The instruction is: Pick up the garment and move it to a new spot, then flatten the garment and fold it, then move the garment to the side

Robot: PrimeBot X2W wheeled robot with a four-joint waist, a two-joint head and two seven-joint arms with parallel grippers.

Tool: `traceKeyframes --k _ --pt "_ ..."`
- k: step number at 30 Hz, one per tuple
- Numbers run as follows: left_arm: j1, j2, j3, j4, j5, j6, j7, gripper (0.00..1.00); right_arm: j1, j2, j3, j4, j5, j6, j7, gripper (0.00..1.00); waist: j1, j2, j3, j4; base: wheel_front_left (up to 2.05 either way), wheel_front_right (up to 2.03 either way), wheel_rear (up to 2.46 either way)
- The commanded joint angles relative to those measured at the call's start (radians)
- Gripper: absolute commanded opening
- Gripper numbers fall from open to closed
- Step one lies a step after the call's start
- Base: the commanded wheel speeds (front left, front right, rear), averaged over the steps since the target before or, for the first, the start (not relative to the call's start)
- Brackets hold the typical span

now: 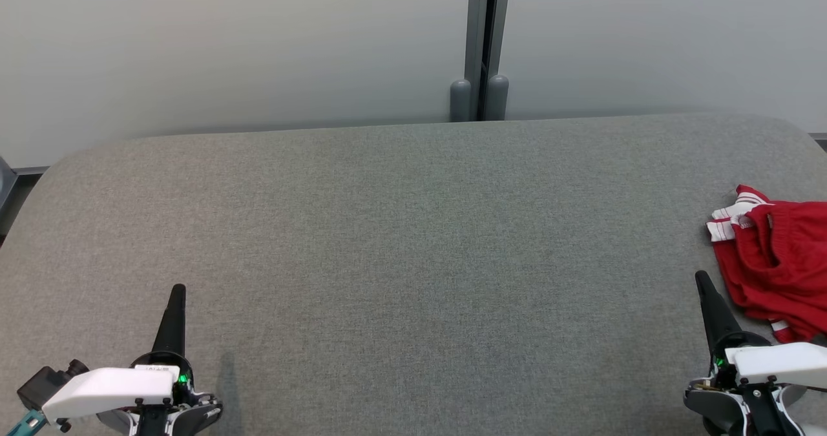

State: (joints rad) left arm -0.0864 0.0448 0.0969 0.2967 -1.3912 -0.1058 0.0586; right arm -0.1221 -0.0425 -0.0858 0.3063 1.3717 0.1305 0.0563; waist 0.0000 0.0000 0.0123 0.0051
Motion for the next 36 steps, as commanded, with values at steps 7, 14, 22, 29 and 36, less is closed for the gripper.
traceKeyframes --k 7,14,22,29,36 --pt "-0.024 0.007 0.009 -0.023 -0.074 -0.013 0.019 0.00 0.006 -0.010 -0.012 -0.028 0.077 0.000 0.022 0.00 0.0000 0.0000 -0.002 -0.001 0.00 0.00 0.00" --pt "-0.027 0.007 0.013 -0.034 -0.123 -0.018 0.031 0.00 0.011 -0.011 -0.019 -0.040 0.133 0.000 0.035 0.00 0.0000 0.0000 -0.004 -0.002 0.00 0.00 0.00" --pt "-0.028 0.008 0.016 -0.046 -0.178 -0.024 0.045 0.00 0.014 -0.011 -0.025 -0.055 0.193 0.000 0.050 0.00 0.0000 0.0000 -0.007 -0.004 0.00 0.00 0.00" --pt "-0.031 0.008 0.020 -0.055 -0.222 -0.029 0.058 0.00 0.018 -0.012 -0.030 -0.066 0.244 0.000 0.062 0.00 0.0000 0.0000 -0.009 -0.005 0.00 0.00 0.00" --pt "-0.028 0.008 0.020 -0.054 -0.222 -0.028 0.059 0.00 0.018 -0.012 -0.030 -0.066 0.242 0.000 0.061 0.00 0.0000 0.0000 -0.009 -0.005 0.00 0.00 0.00"
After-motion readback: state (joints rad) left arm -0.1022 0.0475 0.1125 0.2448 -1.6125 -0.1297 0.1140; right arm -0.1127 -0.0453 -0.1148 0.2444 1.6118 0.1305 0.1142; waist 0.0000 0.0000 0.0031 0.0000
